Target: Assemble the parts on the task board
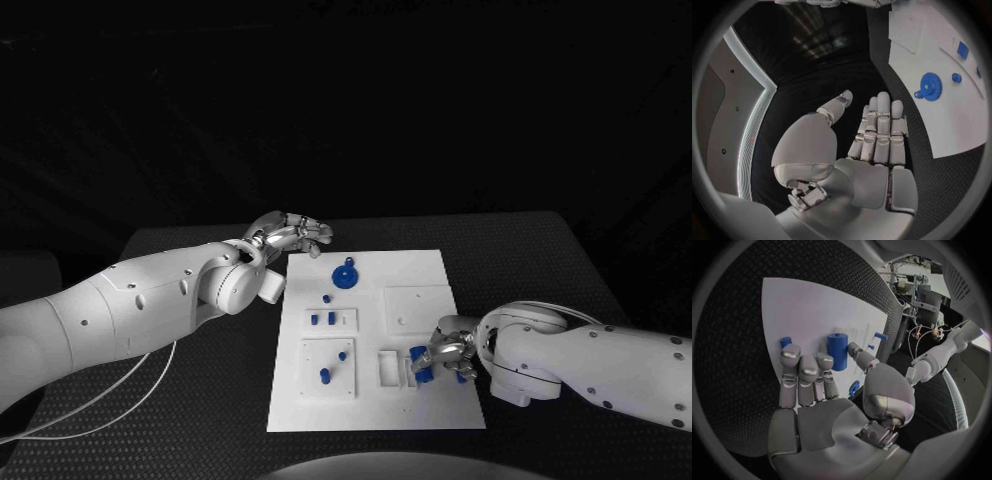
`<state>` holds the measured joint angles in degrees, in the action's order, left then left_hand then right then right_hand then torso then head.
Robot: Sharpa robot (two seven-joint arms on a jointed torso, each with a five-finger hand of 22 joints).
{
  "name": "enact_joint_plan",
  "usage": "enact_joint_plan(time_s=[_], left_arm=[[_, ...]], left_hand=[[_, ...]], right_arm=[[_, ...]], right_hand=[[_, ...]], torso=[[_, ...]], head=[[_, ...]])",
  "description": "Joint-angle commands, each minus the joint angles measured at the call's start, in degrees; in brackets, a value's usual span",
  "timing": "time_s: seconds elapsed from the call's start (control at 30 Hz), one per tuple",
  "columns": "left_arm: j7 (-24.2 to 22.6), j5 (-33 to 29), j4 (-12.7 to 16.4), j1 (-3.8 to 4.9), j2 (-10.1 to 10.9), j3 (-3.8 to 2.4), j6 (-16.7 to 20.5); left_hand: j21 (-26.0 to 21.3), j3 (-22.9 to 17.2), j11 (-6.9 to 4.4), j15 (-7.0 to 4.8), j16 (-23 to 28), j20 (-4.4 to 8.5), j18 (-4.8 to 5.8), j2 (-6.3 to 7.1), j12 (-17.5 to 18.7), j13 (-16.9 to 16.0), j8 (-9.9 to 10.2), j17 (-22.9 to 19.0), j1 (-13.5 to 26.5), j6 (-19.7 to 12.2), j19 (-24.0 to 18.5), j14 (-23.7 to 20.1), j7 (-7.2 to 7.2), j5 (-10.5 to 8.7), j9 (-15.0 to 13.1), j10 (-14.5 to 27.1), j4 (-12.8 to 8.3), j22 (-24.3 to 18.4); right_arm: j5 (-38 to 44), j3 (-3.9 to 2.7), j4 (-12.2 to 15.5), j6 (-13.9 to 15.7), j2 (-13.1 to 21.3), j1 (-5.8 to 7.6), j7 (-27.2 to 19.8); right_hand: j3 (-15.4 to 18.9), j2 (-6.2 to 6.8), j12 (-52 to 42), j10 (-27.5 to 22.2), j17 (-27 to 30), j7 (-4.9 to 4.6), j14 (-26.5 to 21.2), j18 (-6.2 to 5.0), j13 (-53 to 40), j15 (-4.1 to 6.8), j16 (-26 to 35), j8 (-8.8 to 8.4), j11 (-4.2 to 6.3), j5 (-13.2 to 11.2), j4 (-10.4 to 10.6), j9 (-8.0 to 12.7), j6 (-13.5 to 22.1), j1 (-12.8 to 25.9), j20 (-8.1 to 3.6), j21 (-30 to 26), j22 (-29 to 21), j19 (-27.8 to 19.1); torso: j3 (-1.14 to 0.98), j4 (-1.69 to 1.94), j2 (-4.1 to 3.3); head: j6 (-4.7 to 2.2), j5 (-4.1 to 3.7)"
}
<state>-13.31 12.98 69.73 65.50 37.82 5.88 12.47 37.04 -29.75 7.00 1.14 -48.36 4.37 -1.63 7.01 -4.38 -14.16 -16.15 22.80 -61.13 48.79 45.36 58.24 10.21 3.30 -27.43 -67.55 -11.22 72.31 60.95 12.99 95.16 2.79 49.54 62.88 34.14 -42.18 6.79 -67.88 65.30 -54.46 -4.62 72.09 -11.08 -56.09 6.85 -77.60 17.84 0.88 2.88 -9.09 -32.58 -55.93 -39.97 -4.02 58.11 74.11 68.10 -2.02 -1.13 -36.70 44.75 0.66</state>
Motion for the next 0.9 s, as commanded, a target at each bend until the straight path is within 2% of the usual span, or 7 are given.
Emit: enact_joint_plan(time_s=[0.03,0.13,0.2,0.43,0.7,0.8,0.9], left_arm=[[-0.38,-0.3,0.1,0.02,-0.01,-0.03,-0.78],[-0.34,-0.3,0.05,0.02,0.01,-0.03,-0.75],[-0.37,-0.3,0.06,0.02,0.05,-0.03,-0.75],[-0.36,-0.3,0.05,0.02,0.13,-0.03,-0.71],[-0.3,-0.3,0.15,0.03,0.07,-0.03,-0.69],[-0.3,-0.3,0.13,0.03,0.0,-0.03,-0.67],[-0.32,-0.3,0.2,0.03,-0.06,-0.03,-0.73]], left_hand=[[-0.22,0.12,-0.07,0.02,0.33,0.14,-0.59,-0.01,0.03,0.06,-0.21,0.07,0.5,-0.35,0.26,0.26,-0.11,0.29,0.1,0.53,0.34,0.06],[-0.23,0.12,-0.07,0.02,0.33,0.15,-0.6,0.0,0.03,0.06,-0.22,0.09,0.48,-0.35,0.25,0.26,-0.12,0.29,0.1,0.53,0.33,0.07],[-0.24,0.11,-0.07,0.01,0.34,0.15,-0.6,0.0,0.03,0.06,-0.23,0.1,0.46,-0.33,0.25,0.26,-0.12,0.3,0.1,0.53,0.31,0.09],[-0.26,0.09,-0.08,0.01,0.36,0.16,-0.61,0.02,0.02,0.06,-0.28,0.15,0.38,-0.27,0.24,0.26,-0.15,0.31,0.09,0.53,0.26,0.13],[-0.27,0.09,-0.08,0.01,0.37,0.15,-0.62,0.05,0.01,0.06,-0.31,0.19,0.36,-0.24,0.24,0.27,-0.17,0.31,0.08,0.53,0.24,0.17],[-0.27,0.09,-0.08,0.01,0.38,0.15,-0.62,0.05,0.01,0.06,-0.32,0.2,0.35,-0.23,0.24,0.27,-0.17,0.32,0.08,0.53,0.24,0.18],[-0.28,0.09,-0.08,0.01,0.39,0.15,-0.62,0.05,0.0,0.05,-0.33,0.21,0.34,-0.22,0.24,0.27,-0.18,0.32,0.08,0.53,0.24,0.19]], right_arm=[[-0.11,0.2,0.64,1.33,0.63,-0.26,0.53],[-0.56,0.19,2.13,2.35,1.77,-0.02,0.57],[-1.17,0.19,3.05,2.87,2.32,0.99,0.58],[-2.87,0.18,4.86,3.59,3.2,3.52,0.6],[-5.65,0.2,3.96,1.84,0.87,3.77,0.58],[-6.83,0.22,3.14,0.92,-0.43,3.76,0.54],[-7.47,0.72,2.61,0.18,-1.57,3.6,0.54]], right_hand=[[-0.16,-0.28,0.34,0.66,-0.12,-0.82,0.46,-3.92,-0.1,0.09,0.33,0.53,0.07,-0.09,-0.45,-0.04,-0.88,0.31,0.37,0.33,-0.09,0.02],[-0.28,-0.07,0.43,0.82,-0.24,-0.75,0.53,-3.92,-0.11,0.15,0.39,0.56,0.13,-0.1,-0.6,-0.06,-1.12,0.61,0.43,0.39,-0.12,0.08],[-0.49,0.63,0.53,1.02,-0.58,-0.67,0.71,-3.92,-0.13,0.22,0.38,0.58,0.21,-0.09,-0.6,-0.06,-1.38,1.0,0.47,0.45,-0.17,0.16],[-0.88,0.86,0.71,1.37,-1.29,-0.52,1.08,-3.92,-0.14,0.34,0.27,0.67,0.36,-0.09,-0.47,-0.1,-1.9,1.43,0.48,0.57,-0.24,0.34],[-0.95,0.94,0.85,1.49,-1.41,-0.45,1.12,-3.92,-0.14,0.4,0.32,0.67,0.42,-0.09,-0.39,-0.11,-2.09,1.76,0.5,0.61,-0.28,0.39],[-0.91,0.95,0.97,1.47,-1.36,-0.45,1.05,-3.92,-0.15,0.41,0.43,0.61,0.43,-0.09,-0.32,-0.09,-2.1,2.08,0.53,0.61,-0.31,0.34],[-0.87,0.86,1.08,1.44,-1.42,-0.43,1.03,-3.92,-0.17,0.43,0.51,0.57,0.45,-0.09,-0.28,-0.08,-2.16,2.4,0.56,0.61,-0.34,0.29]], torso=[[0.02,0.0,0.02],[0.0,-0.02,0.03],[0.0,-0.04,0.04],[0.02,-0.1,0.01],[-0.03,0.11,-0.06],[0.03,0.1,-0.07],[0.09,0.1,-0.09]], head=[[-0.14,0.09],[-0.13,0.25],[-0.15,0.28],[-0.13,0.54],[-0.03,0.92],[0.07,1.01],[0.09,1.03]])
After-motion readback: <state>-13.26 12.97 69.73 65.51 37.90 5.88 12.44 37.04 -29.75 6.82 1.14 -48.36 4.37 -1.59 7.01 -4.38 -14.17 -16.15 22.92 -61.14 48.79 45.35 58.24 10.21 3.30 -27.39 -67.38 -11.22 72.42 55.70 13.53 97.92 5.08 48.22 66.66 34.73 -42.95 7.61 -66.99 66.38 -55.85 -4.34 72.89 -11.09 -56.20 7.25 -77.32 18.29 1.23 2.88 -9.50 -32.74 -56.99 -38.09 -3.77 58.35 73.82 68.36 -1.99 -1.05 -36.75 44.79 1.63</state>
